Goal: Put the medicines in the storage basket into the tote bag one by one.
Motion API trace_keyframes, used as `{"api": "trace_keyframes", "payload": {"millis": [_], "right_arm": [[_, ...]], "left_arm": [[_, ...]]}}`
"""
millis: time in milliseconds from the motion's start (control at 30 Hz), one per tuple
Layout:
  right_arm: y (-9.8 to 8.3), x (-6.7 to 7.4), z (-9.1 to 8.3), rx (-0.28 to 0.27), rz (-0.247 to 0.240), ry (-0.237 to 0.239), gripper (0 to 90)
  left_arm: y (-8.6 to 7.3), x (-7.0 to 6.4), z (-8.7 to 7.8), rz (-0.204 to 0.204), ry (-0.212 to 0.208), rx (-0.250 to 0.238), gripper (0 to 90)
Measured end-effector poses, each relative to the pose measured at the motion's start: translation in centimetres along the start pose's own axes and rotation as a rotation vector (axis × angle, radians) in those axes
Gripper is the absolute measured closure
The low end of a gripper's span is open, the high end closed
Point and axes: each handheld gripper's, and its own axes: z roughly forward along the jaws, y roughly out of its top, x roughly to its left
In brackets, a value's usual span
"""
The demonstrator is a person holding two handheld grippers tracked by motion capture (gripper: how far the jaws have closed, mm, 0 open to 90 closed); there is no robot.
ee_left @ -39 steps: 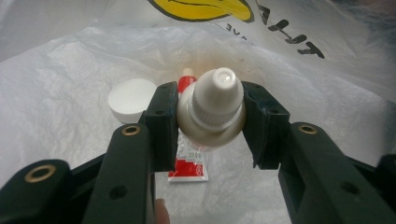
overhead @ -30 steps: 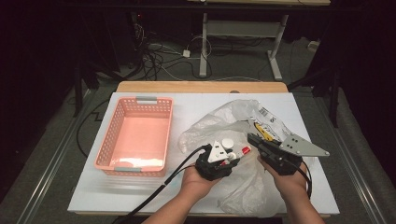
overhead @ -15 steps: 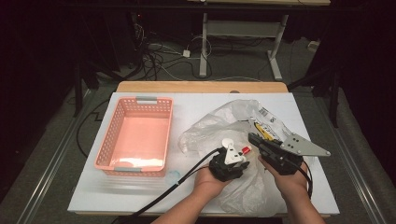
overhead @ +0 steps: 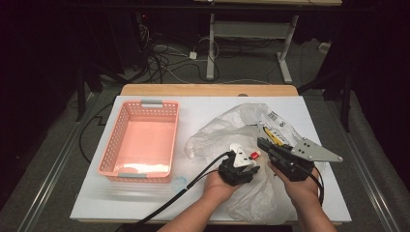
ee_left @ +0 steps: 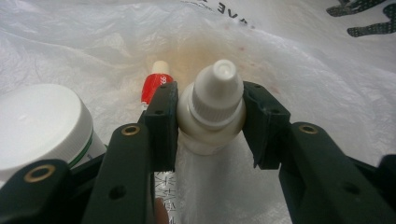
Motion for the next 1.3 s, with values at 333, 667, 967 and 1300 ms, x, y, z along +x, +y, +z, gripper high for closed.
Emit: {"api": "trace_keyframes", "payload": {"millis": [333,667,967,1300], "right_arm": [[0.0,-0.3,-0.3,0.002,0.005,-0.005,90.0],[0.0,-0.1,-0.3,0.001,0.004,-0.003,90.0],[0.0,0.0,-0.2,0.004,0.001,-0.004,90.0],[-0.4,0.2,0.1,0.021,0.004,-0.004,90.0]], "left_arm": [[0.4,0.1,-1.8,0.008,-0.005,-0.016,43.0],[-1.8,0.8,-6.1,-0.001,0.019,-0.011,37.1],[-5.3,1.8,-10.7,-0.051,0.069,0.033,37.2],[-7.2,1.9,-9.3,-0.135,0.081,0.221,13.5]]}}
